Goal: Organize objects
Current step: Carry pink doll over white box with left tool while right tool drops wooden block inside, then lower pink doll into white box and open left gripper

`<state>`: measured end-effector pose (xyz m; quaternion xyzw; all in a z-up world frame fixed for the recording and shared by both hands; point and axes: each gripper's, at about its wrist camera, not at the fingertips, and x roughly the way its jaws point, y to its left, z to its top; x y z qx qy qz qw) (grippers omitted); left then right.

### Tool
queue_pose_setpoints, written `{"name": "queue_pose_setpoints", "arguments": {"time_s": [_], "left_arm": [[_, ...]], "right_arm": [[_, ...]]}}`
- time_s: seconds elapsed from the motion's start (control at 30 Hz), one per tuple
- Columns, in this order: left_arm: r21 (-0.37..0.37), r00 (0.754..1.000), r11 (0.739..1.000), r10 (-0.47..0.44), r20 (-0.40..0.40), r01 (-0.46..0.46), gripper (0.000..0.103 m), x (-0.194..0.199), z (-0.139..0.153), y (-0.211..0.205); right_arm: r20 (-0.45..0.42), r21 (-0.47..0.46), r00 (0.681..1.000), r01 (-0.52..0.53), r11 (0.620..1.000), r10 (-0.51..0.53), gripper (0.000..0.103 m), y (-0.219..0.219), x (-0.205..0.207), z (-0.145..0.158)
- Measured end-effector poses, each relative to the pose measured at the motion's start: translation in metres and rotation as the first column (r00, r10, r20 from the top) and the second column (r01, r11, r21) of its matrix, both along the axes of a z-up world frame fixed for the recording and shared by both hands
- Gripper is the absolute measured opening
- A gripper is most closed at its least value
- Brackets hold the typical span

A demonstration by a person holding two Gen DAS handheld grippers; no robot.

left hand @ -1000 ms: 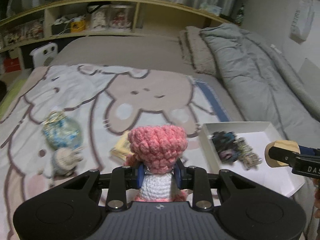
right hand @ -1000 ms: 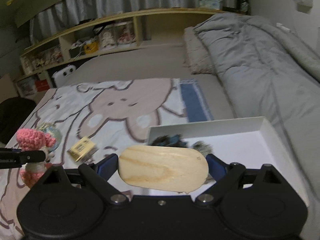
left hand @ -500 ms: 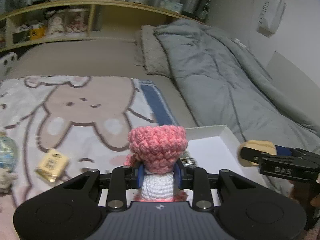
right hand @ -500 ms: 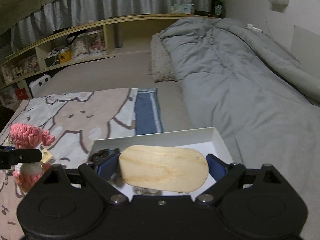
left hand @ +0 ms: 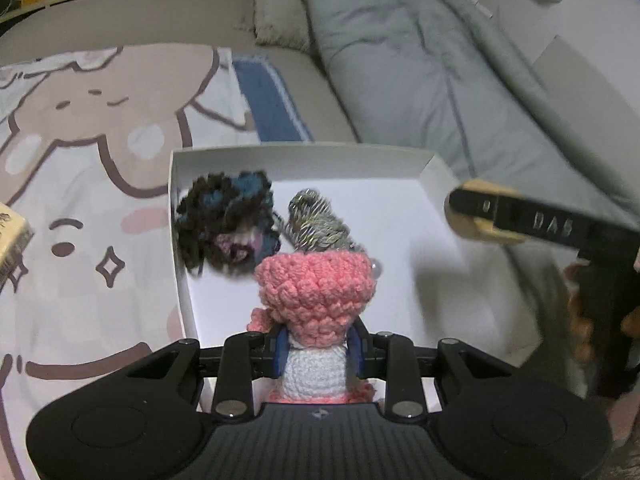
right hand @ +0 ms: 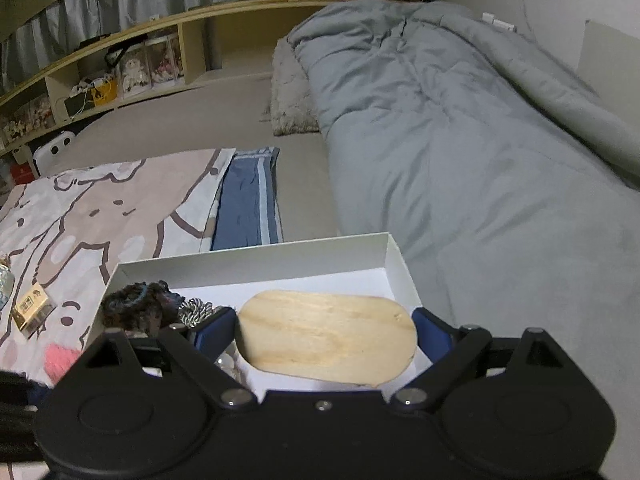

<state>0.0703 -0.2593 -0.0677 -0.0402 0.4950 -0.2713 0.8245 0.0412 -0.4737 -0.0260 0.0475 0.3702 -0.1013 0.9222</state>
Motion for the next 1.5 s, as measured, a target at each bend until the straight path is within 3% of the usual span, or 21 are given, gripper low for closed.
{"name": "queue_pose_setpoints", "arguments": {"time_s": [0.23,0.47,0.7,0.8,0.87,1.5], "left_arm": [[0.071,1.000,0.997,0.023,0.014,-0.024,0.031,0.028,-0.025,-0.008],[0.047,0.999,0.998,0.052,-0.004,-0.052,0.035,0.043,-0.035,-0.004],[0.042,0.998,0.997,0.060,0.006,-0.060,0.035,0.050,-0.037,-0.005],[0.055,0.998,0.996,0.065,0.003,-0.065,0.042,0.048,-0.034,-0.004],[0.069,0.998,0.995,0.068,0.002,-0.068,0.052,0.047,-0.031,-0.003],[0.072,0.995,0.994,0.077,0.059,-0.081,0.057,0.020,0.022,0.014]], "right_arm": [[-0.015,-0.026,0.998,-0.061,0.998,0.060,0.094,0.001,0.045,-0.021],[-0.067,-0.028,0.992,-0.105,0.994,0.103,0.094,0.004,0.085,-0.048],[-0.033,-0.021,0.996,-0.088,0.996,0.087,0.095,-0.001,0.099,-0.062],[-0.036,-0.007,0.998,-0.059,0.998,0.059,0.103,-0.004,0.098,-0.059],[-0.044,-0.005,0.998,-0.048,0.999,0.047,0.103,-0.007,0.095,-0.055],[-0.005,0.049,1.000,-0.009,0.999,0.009,0.103,-0.004,0.025,0.006]]}}
